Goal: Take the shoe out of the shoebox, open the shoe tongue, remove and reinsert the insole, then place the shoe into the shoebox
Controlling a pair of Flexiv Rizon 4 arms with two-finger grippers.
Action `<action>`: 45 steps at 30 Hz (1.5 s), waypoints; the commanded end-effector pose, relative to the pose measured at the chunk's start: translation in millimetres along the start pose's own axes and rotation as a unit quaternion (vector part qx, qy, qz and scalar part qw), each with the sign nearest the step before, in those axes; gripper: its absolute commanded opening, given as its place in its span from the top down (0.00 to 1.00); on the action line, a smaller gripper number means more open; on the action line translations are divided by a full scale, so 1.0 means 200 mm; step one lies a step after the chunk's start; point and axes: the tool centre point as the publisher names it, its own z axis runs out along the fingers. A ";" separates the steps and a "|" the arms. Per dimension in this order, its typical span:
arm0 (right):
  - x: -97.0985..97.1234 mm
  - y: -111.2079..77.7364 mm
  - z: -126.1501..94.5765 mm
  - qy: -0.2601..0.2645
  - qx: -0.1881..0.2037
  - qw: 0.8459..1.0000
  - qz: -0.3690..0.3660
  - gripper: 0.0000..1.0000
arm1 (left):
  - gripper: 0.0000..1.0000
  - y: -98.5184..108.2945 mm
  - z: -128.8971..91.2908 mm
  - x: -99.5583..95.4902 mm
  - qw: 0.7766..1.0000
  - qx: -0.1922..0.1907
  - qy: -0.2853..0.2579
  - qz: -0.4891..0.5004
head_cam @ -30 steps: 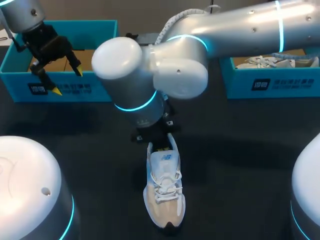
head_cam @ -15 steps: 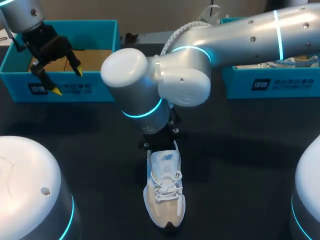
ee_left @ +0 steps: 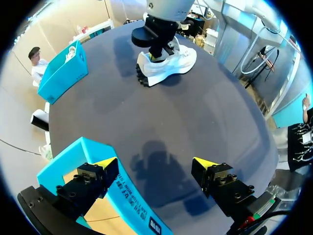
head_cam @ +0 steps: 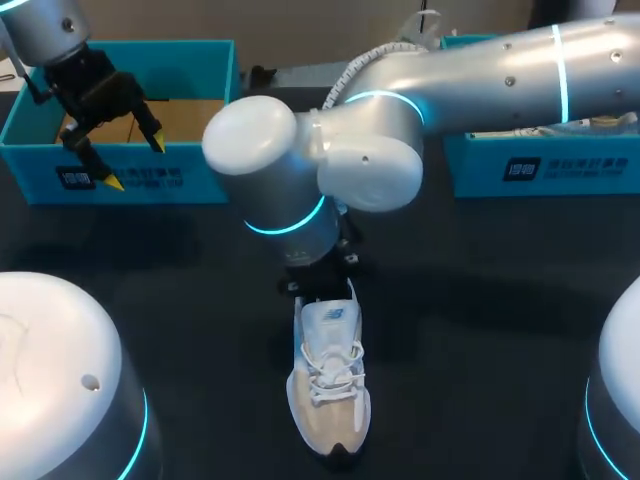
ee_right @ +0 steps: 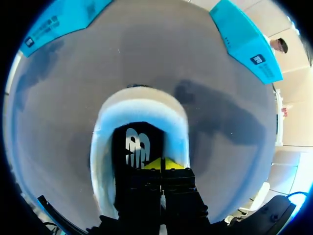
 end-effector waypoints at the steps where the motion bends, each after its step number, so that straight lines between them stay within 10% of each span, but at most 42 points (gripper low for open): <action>1: 0.02 -0.02 0.03 -0.005 -0.004 1.000 0.005 1.00 | 0.00 0.00 0.00 0.00 1.000 -0.001 0.001 0.000; 10: 0.04 -0.03 0.17 0.038 0.024 0.999 -0.008 1.00 | 0.00 0.00 0.00 0.00 1.000 -0.001 0.001 0.000; 27: 0.04 -0.04 -0.12 0.087 0.030 0.995 -0.049 1.00 | 0.00 0.00 0.00 0.00 1.000 -0.001 0.001 0.000; 38: 0.06 -0.06 -0.12 0.136 0.061 0.987 -0.065 1.00 | 0.00 0.00 0.00 0.00 1.000 -0.001 0.001 0.000; 45: 0.07 -0.08 -0.15 0.146 0.069 0.984 -0.070 0.62 | 0.00 0.00 0.00 0.00 1.000 -0.001 0.001 0.000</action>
